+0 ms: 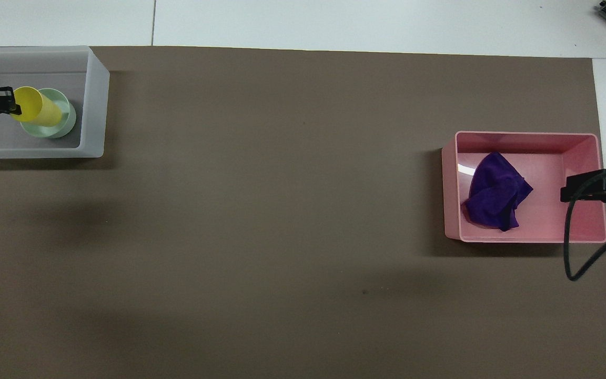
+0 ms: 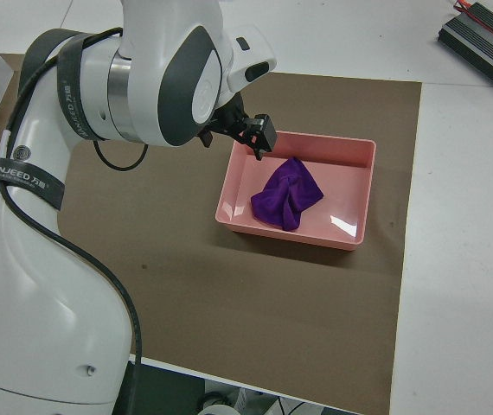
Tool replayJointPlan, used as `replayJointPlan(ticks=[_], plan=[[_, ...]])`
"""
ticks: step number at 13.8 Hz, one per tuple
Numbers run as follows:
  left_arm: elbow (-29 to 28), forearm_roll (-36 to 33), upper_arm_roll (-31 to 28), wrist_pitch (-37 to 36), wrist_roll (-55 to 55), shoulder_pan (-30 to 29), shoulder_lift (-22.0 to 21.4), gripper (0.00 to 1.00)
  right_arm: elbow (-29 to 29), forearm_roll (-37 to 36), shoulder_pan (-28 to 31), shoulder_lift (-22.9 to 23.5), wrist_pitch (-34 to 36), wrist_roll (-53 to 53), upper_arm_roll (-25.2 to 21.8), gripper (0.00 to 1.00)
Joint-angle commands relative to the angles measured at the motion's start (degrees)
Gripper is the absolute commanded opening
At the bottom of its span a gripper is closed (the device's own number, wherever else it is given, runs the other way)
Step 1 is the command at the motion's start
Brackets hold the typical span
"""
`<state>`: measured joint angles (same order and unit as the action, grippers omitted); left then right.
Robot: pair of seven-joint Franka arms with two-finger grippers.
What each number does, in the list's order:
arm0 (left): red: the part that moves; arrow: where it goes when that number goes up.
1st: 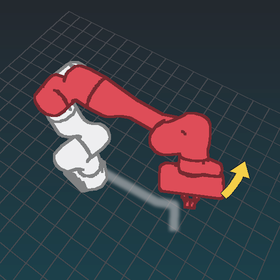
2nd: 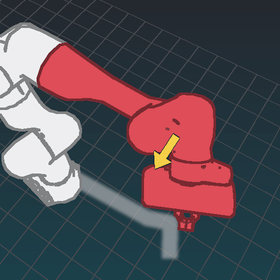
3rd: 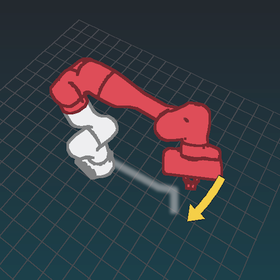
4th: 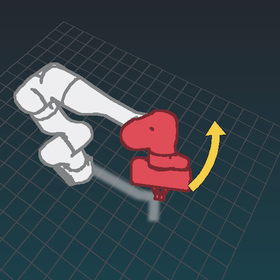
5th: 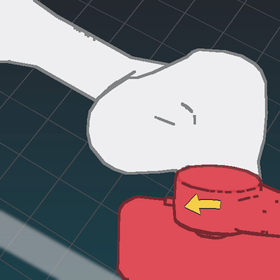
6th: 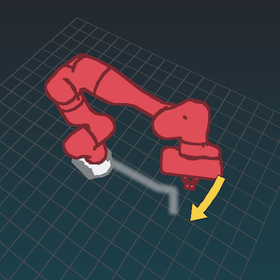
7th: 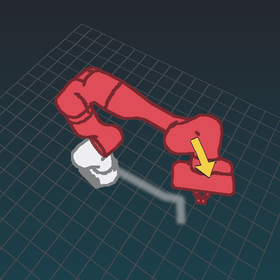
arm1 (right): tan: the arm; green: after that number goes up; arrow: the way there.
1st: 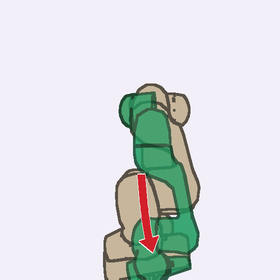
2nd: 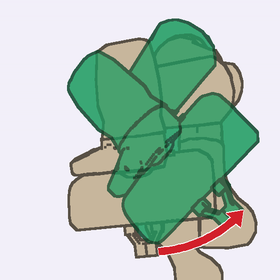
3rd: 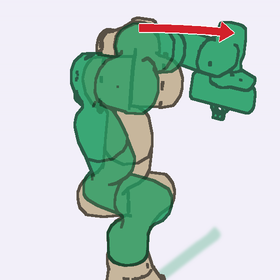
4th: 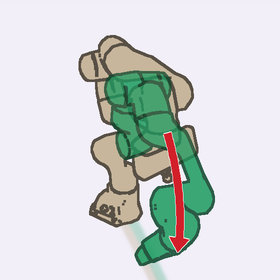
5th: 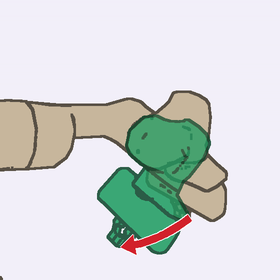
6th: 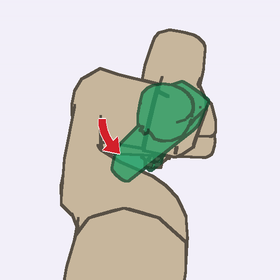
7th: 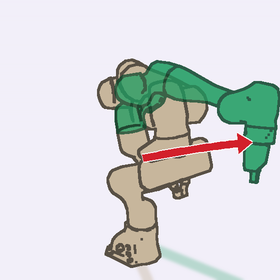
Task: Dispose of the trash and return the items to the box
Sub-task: 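Lift the yellow cup and lower it into the green bowl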
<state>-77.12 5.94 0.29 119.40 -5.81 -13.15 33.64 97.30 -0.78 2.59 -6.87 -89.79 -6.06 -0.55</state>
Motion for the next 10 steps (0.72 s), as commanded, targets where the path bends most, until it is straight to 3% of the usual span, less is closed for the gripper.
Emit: replayJointPlan(ticks=[1, 5, 7, 8, 9, 10], plan=[[-0.83, 0.12, 0.68, 2.05, -0.78, -0.74, 0.12, 0.0, 1.05, -0.71, 0.22, -0.95, 0.05, -0.44, 0.38, 1.0], [-7.32, 0.39, 0.68, 8.3, -0.87, -0.65, -1.64, 0.0, 1.05, -0.71, 0.22, -0.95, -0.03, -0.53, 0.46, 1.0], [-6.99, 0.3, 0.68, 6.73, -0.87, -0.73, -2.0, 0.05, 1.05, -0.71, 0.22, -1.04, -0.03, -0.53, 0.46, 1.0], [-6.9, 0.3, 0.68, 6.03, -0.87, -0.82, -2.17, 0.27, 1.05, -0.71, 0.22, -1.04, -0.03, -0.53, 0.46, 1.0], [-6.81, 0.21, 0.68, 5.41, -0.87, -0.82, -2.17, 0.58, 1.05, -0.71, 0.22, -1.04, -0.03, -0.53, 0.46, 1.0], [-6.81, 0.04, 0.5, 5.41, -0.87, -0.65, -2.26, 1.0, 1.13, -0.71, 0.22, -1.04, -0.03, -0.53, 0.46, 1.0]])
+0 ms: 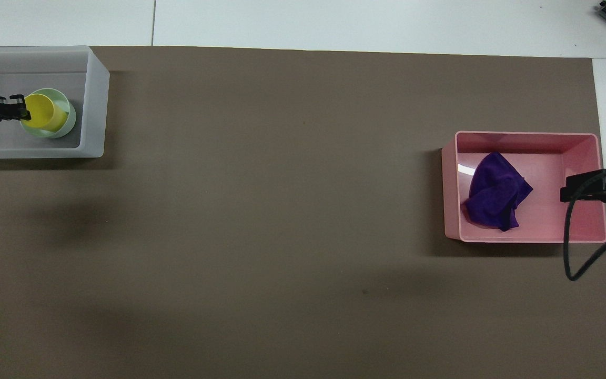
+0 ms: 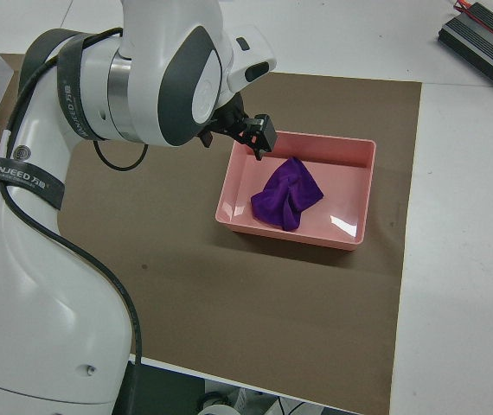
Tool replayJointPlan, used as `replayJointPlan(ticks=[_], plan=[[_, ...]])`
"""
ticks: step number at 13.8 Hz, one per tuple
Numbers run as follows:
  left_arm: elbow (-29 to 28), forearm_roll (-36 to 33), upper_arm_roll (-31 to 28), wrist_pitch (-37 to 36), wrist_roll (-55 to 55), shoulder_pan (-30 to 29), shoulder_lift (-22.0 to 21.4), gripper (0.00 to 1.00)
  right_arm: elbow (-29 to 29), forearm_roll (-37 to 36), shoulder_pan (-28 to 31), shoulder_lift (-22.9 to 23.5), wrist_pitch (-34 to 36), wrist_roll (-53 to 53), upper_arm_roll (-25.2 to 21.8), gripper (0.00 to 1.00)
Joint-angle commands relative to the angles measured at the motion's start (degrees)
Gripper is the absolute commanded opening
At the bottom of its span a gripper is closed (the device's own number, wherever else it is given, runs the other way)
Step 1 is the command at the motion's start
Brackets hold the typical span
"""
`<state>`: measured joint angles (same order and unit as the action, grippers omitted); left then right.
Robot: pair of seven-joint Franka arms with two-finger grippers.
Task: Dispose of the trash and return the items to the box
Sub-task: 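Open the left gripper and withdraw it from the clear box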
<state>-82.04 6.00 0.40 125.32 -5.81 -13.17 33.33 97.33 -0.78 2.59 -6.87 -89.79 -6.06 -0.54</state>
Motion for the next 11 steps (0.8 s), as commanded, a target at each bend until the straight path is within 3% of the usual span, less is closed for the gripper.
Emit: replayJointPlan(ticks=[1, 4, 8, 11], plan=[[-1.89, -0.55, 0.22, -0.61, -1.13, -0.45, -2.56, 1.0, 1.19, -0.71, 0.22, -1.04, -0.03, -0.53, 0.45, 1.0], [-3.81, -0.55, 0.21, -0.69, -1.92, 1.29, -6.94, 1.0, 1.19, -0.71, 0.22, -1.04, -0.03, -0.53, 0.45, 1.0], [-18.72, -0.55, 0.3, -0.61, -6.48, 4.45, -20.81, 1.0, 1.19, -0.71, 0.22, -1.04, -0.03, -0.53, 0.45, 1.0], [-26.83, -0.55, 0.3, -0.78, -6.4, 8.5, -29.52, 1.0, 1.28, -0.71, 0.22, -1.04, -0.03, -0.44, 0.45, 1.0]])
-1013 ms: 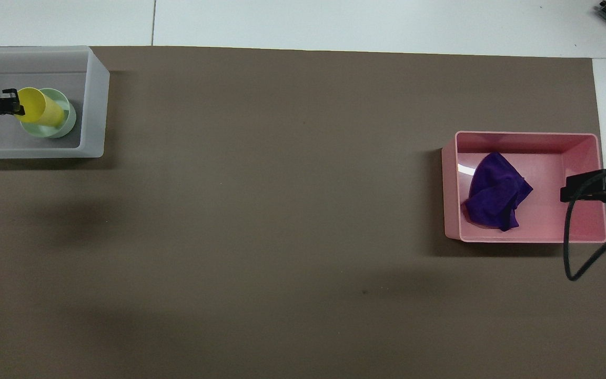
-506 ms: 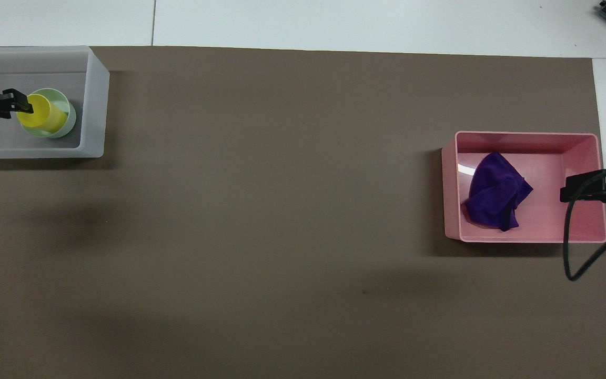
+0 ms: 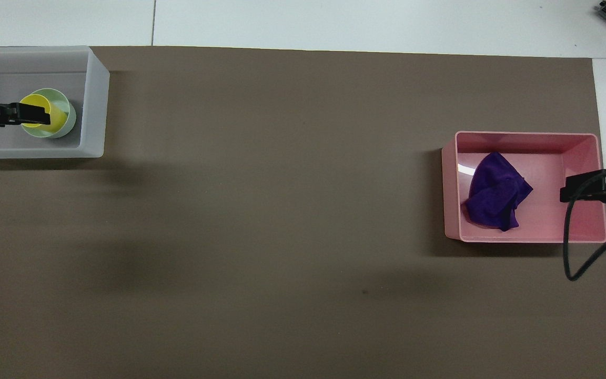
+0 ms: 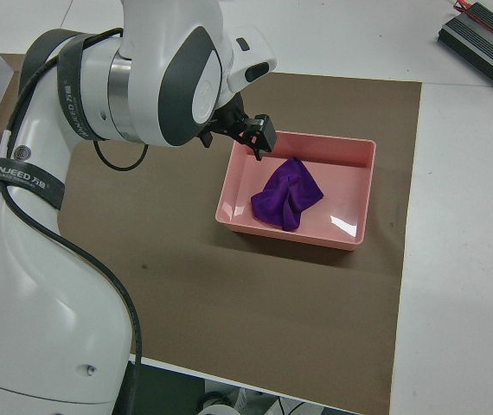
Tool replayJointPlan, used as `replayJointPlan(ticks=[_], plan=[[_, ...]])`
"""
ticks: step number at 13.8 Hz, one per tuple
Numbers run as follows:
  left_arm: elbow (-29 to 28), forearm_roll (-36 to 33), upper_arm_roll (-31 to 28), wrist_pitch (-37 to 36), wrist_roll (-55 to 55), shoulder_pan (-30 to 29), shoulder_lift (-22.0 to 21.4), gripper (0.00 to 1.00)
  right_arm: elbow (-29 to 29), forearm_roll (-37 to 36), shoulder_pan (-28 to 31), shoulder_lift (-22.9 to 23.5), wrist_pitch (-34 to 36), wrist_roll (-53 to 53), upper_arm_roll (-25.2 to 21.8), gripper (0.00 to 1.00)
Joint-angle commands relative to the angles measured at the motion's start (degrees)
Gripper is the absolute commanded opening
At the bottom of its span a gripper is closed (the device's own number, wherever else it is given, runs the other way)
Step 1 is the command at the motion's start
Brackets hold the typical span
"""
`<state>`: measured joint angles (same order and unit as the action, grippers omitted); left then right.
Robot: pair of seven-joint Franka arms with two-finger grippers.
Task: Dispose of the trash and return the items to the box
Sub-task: 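Open the left gripper and withdraw it from the clear box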
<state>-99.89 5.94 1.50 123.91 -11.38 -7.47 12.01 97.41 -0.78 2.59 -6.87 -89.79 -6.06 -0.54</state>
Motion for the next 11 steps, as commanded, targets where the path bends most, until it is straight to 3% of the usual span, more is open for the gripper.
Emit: replayJointPlan(ticks=[1, 5, 9, 11], plan=[[-10.4, -0.49, -0.79, -0.33, -0.66, 4.38, -10.4, 1.0, 1.29, -0.71, 0.22, -1.13, -0.03, -0.44, 0.45, 1.0], [-9.01, -0.84, -0.62, -9.29, -0.49, 8.16, -14.64, 1.0, 1.29, -0.71, 0.31, -1.13, -0.03, -0.36, 0.45, 1.0], [3.79, -4.01, -0.44, -22.01, -0.14, 10.54, -12.19, 1.0, 1.46, -0.62, 0.31, -1.13, -0.12, -0.36, 0.45, 1.0], [7.59, -4.01, -0.44, -26.51, -0.14, 10.46, -12.0, 1.0, 1.46, -0.62, 0.31, -1.21, -0.03, -0.27, 0.45, 1.0]])
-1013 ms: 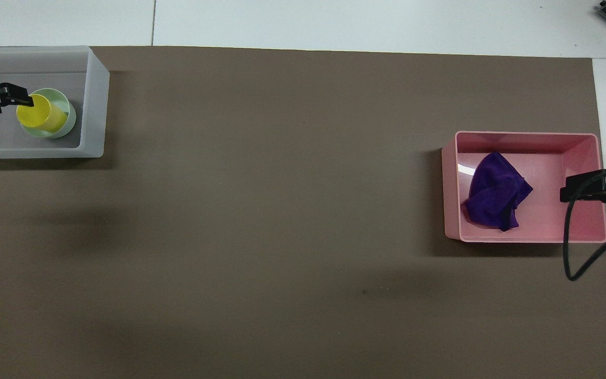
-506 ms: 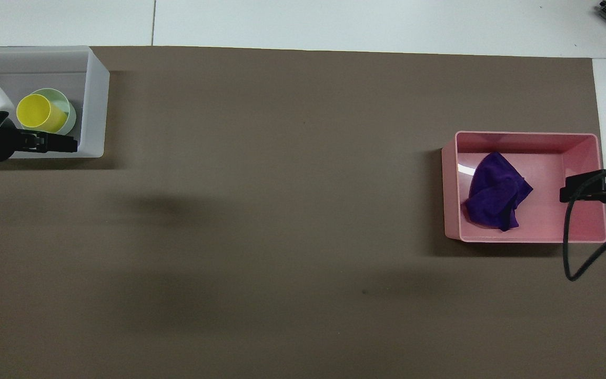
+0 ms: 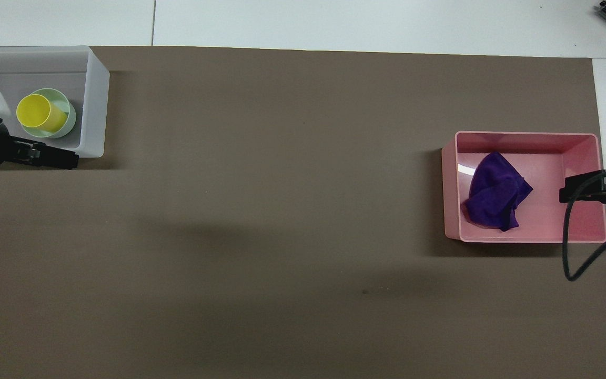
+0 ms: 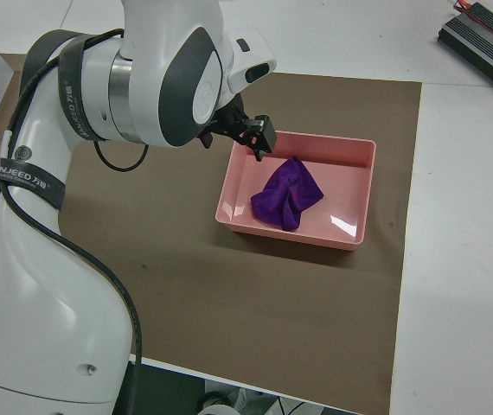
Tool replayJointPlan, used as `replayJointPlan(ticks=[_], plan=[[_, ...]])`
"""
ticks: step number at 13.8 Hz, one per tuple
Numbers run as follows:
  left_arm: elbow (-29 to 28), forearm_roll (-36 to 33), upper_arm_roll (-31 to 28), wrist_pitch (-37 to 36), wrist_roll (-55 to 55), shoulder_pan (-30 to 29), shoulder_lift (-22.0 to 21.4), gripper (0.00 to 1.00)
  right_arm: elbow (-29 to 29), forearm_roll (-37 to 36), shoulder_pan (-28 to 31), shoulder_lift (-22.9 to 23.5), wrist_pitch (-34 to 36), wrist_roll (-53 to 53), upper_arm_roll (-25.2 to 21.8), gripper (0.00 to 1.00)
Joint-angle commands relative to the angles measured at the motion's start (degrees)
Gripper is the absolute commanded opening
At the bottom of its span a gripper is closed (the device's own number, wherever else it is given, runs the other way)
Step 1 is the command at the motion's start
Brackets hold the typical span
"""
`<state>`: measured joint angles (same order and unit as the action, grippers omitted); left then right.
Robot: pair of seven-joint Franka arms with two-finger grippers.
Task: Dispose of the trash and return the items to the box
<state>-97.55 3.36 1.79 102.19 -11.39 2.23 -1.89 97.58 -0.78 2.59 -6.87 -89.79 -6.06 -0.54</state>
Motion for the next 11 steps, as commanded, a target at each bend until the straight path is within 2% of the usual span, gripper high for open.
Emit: replayJointPlan(ticks=[1, 4, 11], plan=[[5.87, -2.04, -0.83, -7.07, -0.03, 0.84, 1.71, 1.0, 1.21, -0.62, 0.22, -1.13, -0.03, -0.36, 0.45, 1.0], [4.74, -4.68, -0.65, -11.57, 0.06, 0.85, -0.57, 1.0, 1.29, -0.27, 0.22, -1.21, -0.03, -0.45, 0.45, 1.0], [5.09, -3.19, -1.09, -13.33, 0.49, -0.03, -0.57, 1.0, 1.21, -0.27, 0.31, -1.21, -0.04, -0.27, 0.45, 1.0]])
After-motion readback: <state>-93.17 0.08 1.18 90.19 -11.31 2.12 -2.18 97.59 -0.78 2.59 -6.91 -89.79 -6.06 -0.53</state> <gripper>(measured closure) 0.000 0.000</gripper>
